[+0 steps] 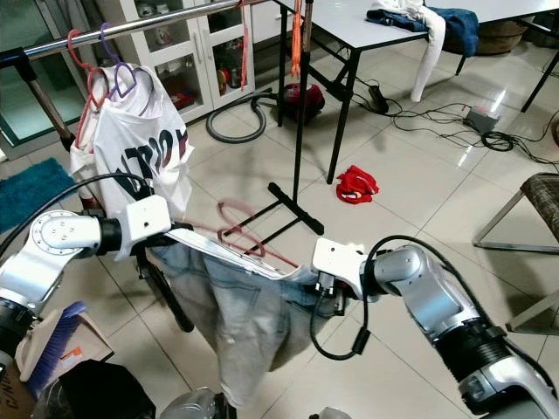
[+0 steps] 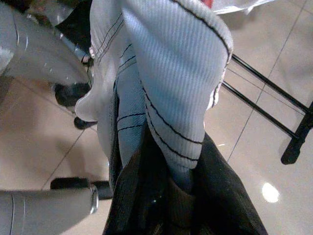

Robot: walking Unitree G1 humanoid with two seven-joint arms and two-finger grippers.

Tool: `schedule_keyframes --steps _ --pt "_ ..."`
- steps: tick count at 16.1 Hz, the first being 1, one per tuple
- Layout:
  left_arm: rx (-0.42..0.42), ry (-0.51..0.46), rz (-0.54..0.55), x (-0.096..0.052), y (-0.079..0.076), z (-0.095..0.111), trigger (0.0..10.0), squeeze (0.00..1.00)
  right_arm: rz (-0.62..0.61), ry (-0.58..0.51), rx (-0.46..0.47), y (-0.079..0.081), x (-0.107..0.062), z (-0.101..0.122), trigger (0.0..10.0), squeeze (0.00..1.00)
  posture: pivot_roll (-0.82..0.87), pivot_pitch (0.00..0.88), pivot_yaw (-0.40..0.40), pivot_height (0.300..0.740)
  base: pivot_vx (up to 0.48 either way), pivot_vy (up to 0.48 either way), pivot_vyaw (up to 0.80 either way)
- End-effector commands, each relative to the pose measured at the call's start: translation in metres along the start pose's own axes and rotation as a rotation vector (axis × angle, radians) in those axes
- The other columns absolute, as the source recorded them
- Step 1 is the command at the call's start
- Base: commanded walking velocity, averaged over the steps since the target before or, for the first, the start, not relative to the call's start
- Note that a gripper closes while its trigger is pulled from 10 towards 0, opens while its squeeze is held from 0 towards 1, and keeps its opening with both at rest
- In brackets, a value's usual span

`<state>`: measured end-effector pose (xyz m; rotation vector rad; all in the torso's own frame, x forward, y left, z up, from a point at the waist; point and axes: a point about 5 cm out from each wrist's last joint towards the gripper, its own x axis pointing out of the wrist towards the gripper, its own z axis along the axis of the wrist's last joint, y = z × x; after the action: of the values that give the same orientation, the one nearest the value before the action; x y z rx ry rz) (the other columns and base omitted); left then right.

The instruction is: Hang hanger

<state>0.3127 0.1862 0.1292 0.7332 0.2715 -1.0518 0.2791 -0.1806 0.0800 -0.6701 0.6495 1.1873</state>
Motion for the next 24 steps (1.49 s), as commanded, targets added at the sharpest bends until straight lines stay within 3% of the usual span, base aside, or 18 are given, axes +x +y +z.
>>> schedule_keyframes --steps 1,4,8,13,14,18,21,24 --pt "0.025 0.005 0.122 -0.023 0.025 0.005 0.0 0.0 0.011 0.223 0.054 0.006 -0.012 -0.045 10.0 0.0 -0.06 0.0 0.061 0.74 0.0 0.0 0.0" --pt "0.025 0.007 0.119 -0.024 0.024 0.005 0.0 0.0 -0.047 0.378 -0.017 0.001 -0.018 -0.064 10.0 0.0 -0.05 0.0 0.06 0.74 0.0 0.0 0.0" --pt "0.024 0.003 0.121 -0.024 0.024 0.005 0.0 0.0 -0.021 0.405 -0.019 0.006 -0.014 -0.066 10.0 0.0 -0.05 0.0 0.06 0.74 0.0 0.0 0.0" --pt "0.036 -0.006 0.172 -0.025 0.035 0.009 0.0 0.0 0.1 0.317 0.012 0.013 -0.011 -0.056 10.0 0.0 -0.05 0.0 0.062 0.74 0.0 0.0 0.0" --pt "0.069 0.064 0.221 -0.033 0.042 -0.001 0.0 0.0 0.111 0.352 -0.021 0.011 -0.023 -0.06 10.0 0.0 -0.05 0.001 0.06 0.74 0.0 0.0 0.0" --pt "0.136 0.156 0.286 -0.039 0.051 -0.012 0.0 0.0 0.116 0.347 -0.015 0.011 -0.026 -0.06 10.0 0.0 -0.05 0.0 0.055 0.74 0.0 0.0 0.0" --pt "0.15 0.149 0.296 -0.038 0.052 -0.011 0.0 0.0 0.115 0.32 0.004 0.013 -0.022 -0.058 10.0 0.0 -0.05 0.001 0.055 0.74 0.0 0.0 0.0" --pt "0.181 0.173 0.321 -0.047 0.057 -0.014 0.0 0.0 0.165 0.364 -0.009 0.025 -0.024 -0.07 10.0 0.0 -0.05 0.004 0.056 0.74 0.0 0.0 0.0"
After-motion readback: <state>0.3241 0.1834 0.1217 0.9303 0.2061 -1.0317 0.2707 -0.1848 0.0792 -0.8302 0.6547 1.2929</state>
